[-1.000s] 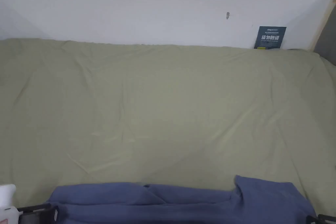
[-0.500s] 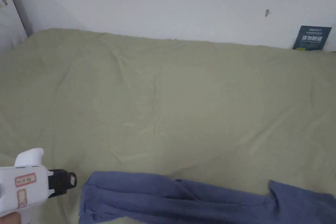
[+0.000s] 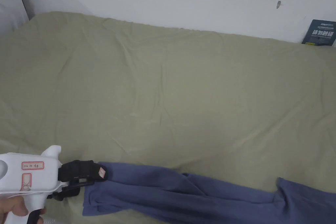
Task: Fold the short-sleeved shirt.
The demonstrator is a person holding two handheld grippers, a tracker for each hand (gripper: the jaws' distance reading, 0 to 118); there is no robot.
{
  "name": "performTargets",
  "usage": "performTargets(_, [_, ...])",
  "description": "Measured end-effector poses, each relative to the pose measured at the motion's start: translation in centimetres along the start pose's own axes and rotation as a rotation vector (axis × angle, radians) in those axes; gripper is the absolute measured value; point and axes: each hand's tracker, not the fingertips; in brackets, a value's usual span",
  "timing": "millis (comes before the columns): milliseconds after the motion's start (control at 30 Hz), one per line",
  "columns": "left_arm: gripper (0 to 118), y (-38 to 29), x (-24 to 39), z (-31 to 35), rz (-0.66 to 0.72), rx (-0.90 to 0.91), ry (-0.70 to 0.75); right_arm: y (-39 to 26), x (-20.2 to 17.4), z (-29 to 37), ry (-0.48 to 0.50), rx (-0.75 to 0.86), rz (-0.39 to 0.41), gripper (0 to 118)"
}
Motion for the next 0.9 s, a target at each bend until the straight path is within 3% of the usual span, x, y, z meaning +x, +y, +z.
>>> performTargets(167, [110, 0.9, -0.6, -1.4, 0.049, -0.032, -0.197, -0.1, -0.5, -0.1, 0.015, 0.009, -0.039, 1])
performTargets(400, [107, 0.3, 0.5, -4.4, 0.063, -0.09, -0.277, -0.2, -0.9, 0.4, 0.02, 0.041, -0.077, 1])
performTargets(433, [87, 0.2, 0.7, -4.2, 0.055, -0.078, -0.271, -0.2, -0.9, 0.4, 0.021, 0.042, -0.078, 1])
performTargets(500, [10, 0.2, 0.5, -4.2, 0.052, -0.044, -0.151, -0.3, -0.9, 0.6, 0.029, 0.044, -0.086, 1])
performTargets(533, [9, -0.1, 0.3, -4.3, 0.038, -0.033, -0.097, -0.3, -0.9, 0.6, 0.034, 0.046, -0.091, 1])
performTargets(600, [8, -0.4, 0.3, -4.3, 0.048, -0.052, -0.164, -0.3, -0.9, 0.9, 0.039, 0.05, -0.092, 1])
performTargets(900, [7, 0.4, 2.6, 0.3, 0.035, 0.059, -0.145, -0.1, -0.1, 2.4, 0.042, 0.092, -0.092, 1])
